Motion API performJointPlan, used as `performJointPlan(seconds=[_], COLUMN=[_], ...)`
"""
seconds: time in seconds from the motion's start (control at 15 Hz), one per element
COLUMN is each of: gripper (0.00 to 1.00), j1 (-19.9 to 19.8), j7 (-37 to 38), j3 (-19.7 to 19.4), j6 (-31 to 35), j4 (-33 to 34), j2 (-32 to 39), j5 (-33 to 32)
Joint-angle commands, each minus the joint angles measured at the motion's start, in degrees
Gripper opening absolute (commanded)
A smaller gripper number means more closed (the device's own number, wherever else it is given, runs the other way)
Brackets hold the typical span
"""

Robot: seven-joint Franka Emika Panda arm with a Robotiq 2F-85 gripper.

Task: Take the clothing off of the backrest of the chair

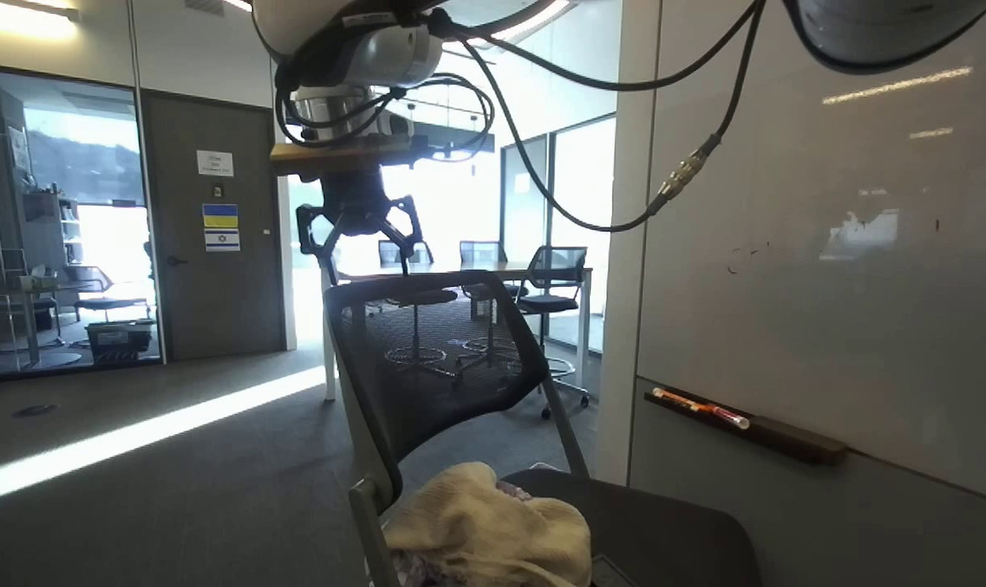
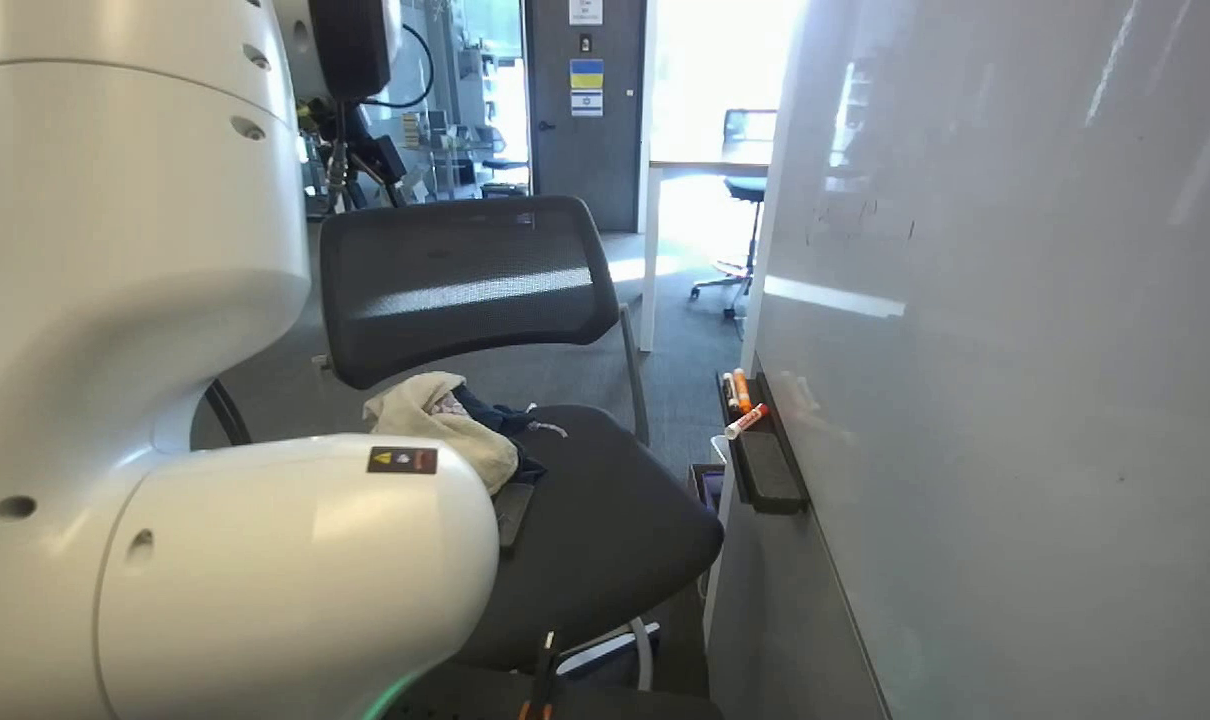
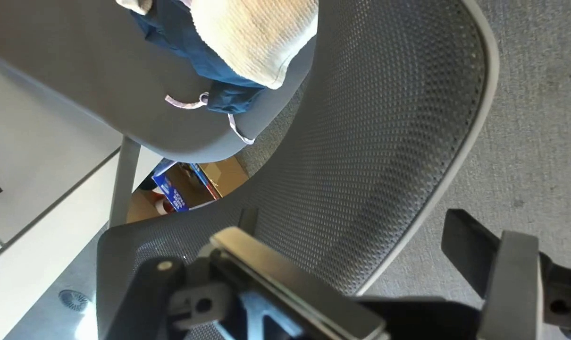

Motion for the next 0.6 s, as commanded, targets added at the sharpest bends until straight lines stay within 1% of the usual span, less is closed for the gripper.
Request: performJointPlan(seconds=[0.0,0.07,0.13,0.2,0.27,0.33,0.53], gripper=[1.00,1.00,0.82,0.73,0.66,0.59,0.34], j1=[1.55,1.67,1.75,1.86,1.91,0.91,0.98], j7=[-0.23,-0.39,-0.69,-0.75,-0.90,-0.88,-1.49], j3=[-1.83,-2.10,-2.30,-2.54,-2.69,-1.25,-0.94], j6=[-2.74,-2.84,-2.85,-2.72,-2.57,-2.50,-2.83], j4=[6.56,7.35,7.82,8.09,8.51,7.97,7.23], j2=[5.34,6.27,6.83,7.23,7.52,7.22,6.33], j5=[0.82,0.87,0.89,0.82,0.89,0.23,0.18])
